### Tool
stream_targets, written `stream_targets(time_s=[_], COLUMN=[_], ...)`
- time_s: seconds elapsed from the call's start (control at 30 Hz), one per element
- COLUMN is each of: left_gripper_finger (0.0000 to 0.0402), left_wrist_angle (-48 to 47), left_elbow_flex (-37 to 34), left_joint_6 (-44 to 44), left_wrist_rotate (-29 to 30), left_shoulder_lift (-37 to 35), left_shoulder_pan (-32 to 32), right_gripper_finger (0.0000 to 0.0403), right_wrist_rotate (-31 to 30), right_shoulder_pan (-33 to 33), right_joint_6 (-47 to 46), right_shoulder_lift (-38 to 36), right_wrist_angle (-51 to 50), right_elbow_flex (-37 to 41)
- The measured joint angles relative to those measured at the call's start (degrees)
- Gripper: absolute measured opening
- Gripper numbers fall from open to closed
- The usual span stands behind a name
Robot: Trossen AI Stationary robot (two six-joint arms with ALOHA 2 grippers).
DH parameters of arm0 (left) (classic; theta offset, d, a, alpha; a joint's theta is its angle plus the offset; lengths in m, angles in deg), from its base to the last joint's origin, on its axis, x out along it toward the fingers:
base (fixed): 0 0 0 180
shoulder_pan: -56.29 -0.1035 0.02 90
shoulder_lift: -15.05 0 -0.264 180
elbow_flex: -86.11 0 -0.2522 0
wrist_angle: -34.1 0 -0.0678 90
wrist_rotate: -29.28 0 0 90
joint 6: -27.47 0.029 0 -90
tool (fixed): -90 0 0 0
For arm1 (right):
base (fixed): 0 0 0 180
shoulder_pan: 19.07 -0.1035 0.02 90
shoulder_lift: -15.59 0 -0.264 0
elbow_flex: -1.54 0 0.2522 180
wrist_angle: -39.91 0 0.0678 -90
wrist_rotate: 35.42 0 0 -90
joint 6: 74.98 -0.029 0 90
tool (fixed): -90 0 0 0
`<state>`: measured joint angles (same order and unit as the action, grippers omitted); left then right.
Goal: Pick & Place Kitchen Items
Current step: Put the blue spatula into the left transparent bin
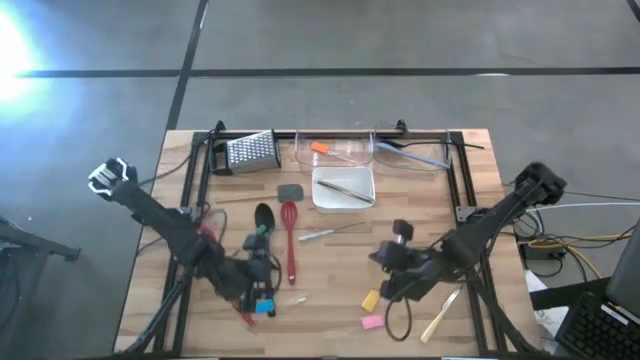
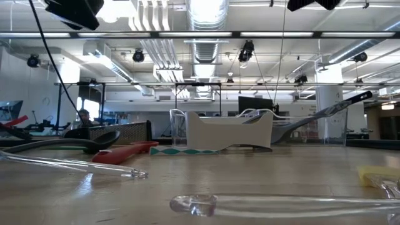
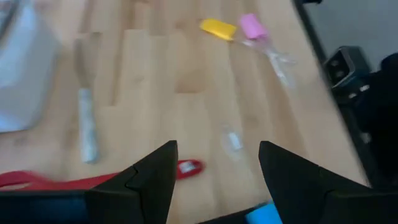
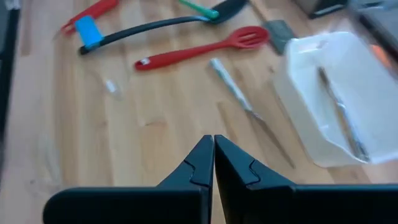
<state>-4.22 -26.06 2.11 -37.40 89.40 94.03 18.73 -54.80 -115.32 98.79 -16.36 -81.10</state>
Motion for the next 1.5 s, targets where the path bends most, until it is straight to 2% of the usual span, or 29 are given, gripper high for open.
stream_targets(time_s=[0.2, 0.37, 0.6, 0.87, 1.07, 1.3, 1.5], left_gripper_finger=[0.0232, 0.0232, 0.0232, 0.0232, 0.0232, 0.0232, 0.0232], left_wrist_angle=[2.6, 1.0, -1.07, -3.04, -3.82, -4.58, -4.5], left_elbow_flex=[0.56, 3.97, 8.71, 9.77, 9.6, 9.42, 9.42], left_joint_6=[-9.72, -12.93, -18.06, -22.63, -23.63, -18.84, -18.41], left_wrist_rotate=[-2.51, -5.56, -6.92, -8.45, -8.76, -8.75, -9.44], left_shoulder_lift=[9.08, 14.94, 19.29, 21.8, 21.85, 22.47, 24.32], left_shoulder_pan=[0.45, 0.45, 0.6, 0.84, 1.12, 1.21, 1.21], right_gripper_finger=[0.0008, 0.0008, 0.0008, 0.0008, 0.0008, 0.0008, 0.0008], right_wrist_rotate=[-2.51, -2.98, -3.23, -3.46, -3.44, -3.39, -3.37], right_shoulder_pan=[0.0, 0.0, 0.0, -0.02, -0.02, -0.02, -0.02], right_joint_6=[-0.18, 0.18, 0.43, 2.13, 2.99, 3.04, 3.04], right_shoulder_lift=[-6.51, -10.0, -12.04, -12.88, -12.99, -12.99, -12.99], right_wrist_angle=[4.72, 7.1, 7.46, 6.48, 6.34, 6.36, 6.44], right_elbow_flex=[6.63, 9.94, 11.3, 10.59, 10.63, 10.91, 10.93])
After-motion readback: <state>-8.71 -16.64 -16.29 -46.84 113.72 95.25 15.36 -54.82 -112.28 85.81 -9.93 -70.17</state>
